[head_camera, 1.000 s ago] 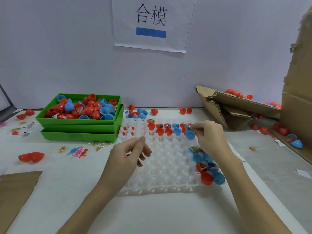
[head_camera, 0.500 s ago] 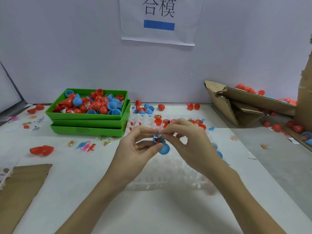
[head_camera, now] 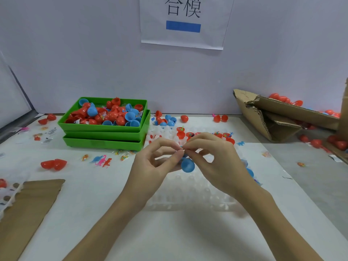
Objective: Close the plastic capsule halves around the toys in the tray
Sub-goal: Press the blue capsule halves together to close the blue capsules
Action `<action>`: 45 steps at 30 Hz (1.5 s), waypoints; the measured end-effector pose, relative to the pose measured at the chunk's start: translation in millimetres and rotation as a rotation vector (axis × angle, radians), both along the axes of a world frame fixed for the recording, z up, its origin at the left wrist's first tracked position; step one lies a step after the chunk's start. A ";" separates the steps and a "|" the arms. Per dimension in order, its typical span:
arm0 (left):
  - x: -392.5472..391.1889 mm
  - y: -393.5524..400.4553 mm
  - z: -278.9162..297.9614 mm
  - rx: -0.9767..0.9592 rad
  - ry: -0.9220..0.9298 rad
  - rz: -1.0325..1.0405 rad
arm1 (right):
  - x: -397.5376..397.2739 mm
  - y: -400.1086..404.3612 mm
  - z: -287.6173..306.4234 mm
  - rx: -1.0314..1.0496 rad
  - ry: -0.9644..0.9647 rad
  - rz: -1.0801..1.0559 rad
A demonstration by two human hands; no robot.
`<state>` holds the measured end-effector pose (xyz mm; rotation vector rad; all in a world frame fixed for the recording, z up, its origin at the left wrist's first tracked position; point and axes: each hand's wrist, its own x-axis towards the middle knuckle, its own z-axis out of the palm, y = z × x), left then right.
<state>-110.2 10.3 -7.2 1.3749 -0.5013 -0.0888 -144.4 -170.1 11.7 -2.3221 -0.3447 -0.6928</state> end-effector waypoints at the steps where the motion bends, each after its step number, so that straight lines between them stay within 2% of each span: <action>1: 0.2 -0.6 -0.1 -0.024 0.017 0.001 | -0.4 0.2 -0.3 0.028 0.025 0.021; 6: 2.7 1.0 4.9 -0.146 0.150 -0.007 | -0.1 3.0 3.7 0.258 0.115 0.085; 14: 3.0 -2.4 1.7 -0.088 0.095 0.129 | 0.8 4.5 -1.1 0.054 0.148 0.121; 18: 4.1 -0.2 2.5 -0.116 0.084 0.117 | 0.6 3.4 -2.5 0.123 0.120 0.114; 20: 4.9 0.9 3.1 -0.094 0.039 0.129 | 0.4 2.5 -1.8 0.203 0.124 0.104; 23: 5.2 2.9 2.8 0.029 -0.140 0.207 | 1.0 2.1 -0.4 0.272 0.147 0.088; 27: 4.7 5.1 2.4 0.138 -0.448 0.236 | -2.9 3.5 -0.5 0.173 0.122 0.080; 29: 5.9 6.9 2.4 0.153 -0.532 0.229 | -4.3 4.6 -0.4 0.156 0.119 0.096; 35: 7.0 11.8 3.0 0.062 -0.500 0.199 | -5.9 5.1 5.9 0.281 0.066 0.126; 45: 5.3 8.5 0.9 0.183 -0.570 0.327 | -5.7 9.6 2.7 0.231 0.033 0.143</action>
